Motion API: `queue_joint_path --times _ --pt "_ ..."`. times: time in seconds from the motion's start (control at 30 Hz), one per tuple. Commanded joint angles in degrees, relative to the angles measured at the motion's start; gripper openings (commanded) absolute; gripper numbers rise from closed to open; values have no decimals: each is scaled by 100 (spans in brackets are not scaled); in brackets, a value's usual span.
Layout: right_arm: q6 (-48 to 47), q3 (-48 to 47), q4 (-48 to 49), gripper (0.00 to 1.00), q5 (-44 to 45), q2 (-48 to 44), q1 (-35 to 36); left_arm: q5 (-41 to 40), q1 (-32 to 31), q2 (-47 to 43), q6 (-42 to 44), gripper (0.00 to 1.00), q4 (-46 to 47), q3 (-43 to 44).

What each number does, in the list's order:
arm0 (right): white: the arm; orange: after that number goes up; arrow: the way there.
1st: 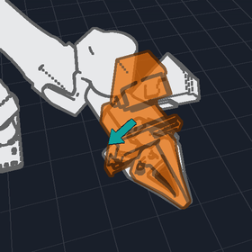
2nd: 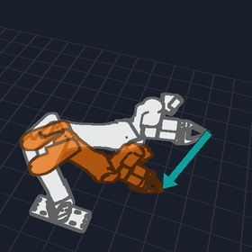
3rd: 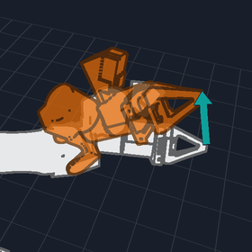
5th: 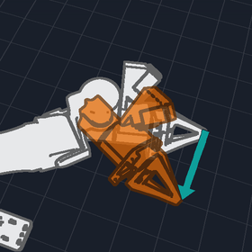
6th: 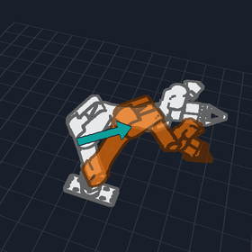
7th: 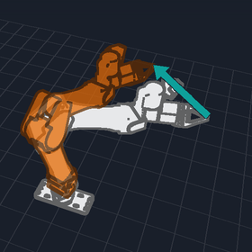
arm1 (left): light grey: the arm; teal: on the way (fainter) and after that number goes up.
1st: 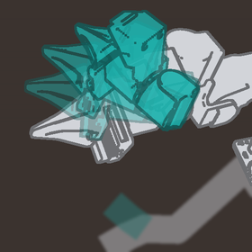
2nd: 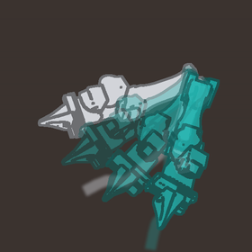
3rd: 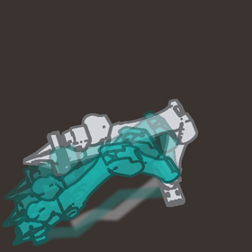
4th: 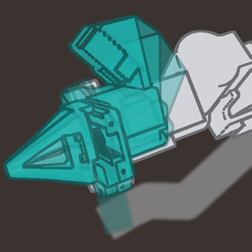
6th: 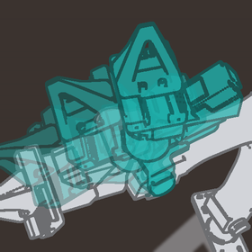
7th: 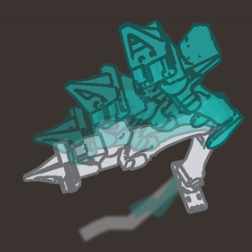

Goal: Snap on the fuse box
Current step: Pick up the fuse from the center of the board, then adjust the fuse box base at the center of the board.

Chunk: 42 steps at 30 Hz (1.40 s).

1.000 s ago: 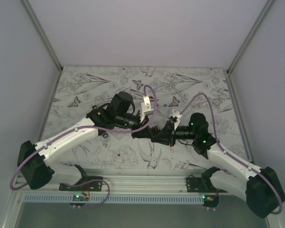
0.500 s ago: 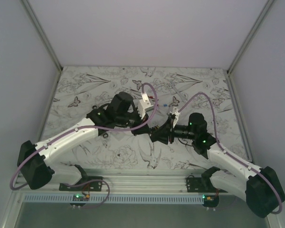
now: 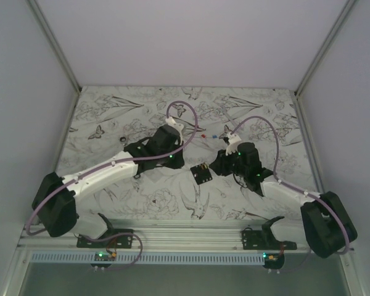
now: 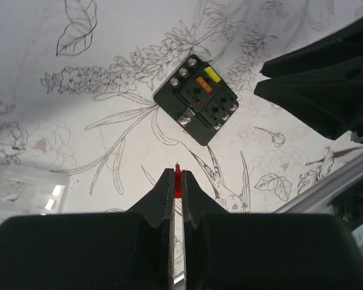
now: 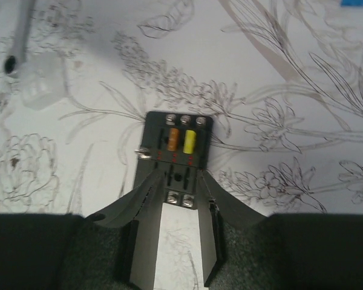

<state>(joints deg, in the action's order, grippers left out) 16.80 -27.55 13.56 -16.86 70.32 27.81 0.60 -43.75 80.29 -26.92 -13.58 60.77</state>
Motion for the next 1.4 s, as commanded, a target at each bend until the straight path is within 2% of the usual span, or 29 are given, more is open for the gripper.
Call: queue_joint_path --times 0.0,0.23,0.4,0.77,0.97,1.0,1.17,1.23,1.37 --pt "176 -224 -73 33 812 305 -33 -480 28 279 -1042 0 -91 -38" --pt "161 -345 -283 25 1135 836 -5 -709 -44 691 -1312 0 -91 152" --pt "156 -423 -349 20 954 1133 155 -735 -73 945 -1373 0 -100 316" --pt "312 -206 -96 18 305 1169 417 -682 -114 1506 -1486 0 -93 726" --pt "208 -145 -170 19 306 892 417 -576 -180 1899 -1397 0 -117 1048" --pt "274 -138 -246 19 649 826 418 -568 -209 1994 -1377 0 -146 1124" --pt "562 -3 -721 31 2525 295 392 -812 -343 2451 -1271 0 -664 1657" --pt "679 108 -782 44 2978 29 383 -987 -414 2626 -1248 0 -885 1865" --pt "896 303 -938 63 3812 -432 367 -1154 -521 2911 -1212 0 -1150 2173"
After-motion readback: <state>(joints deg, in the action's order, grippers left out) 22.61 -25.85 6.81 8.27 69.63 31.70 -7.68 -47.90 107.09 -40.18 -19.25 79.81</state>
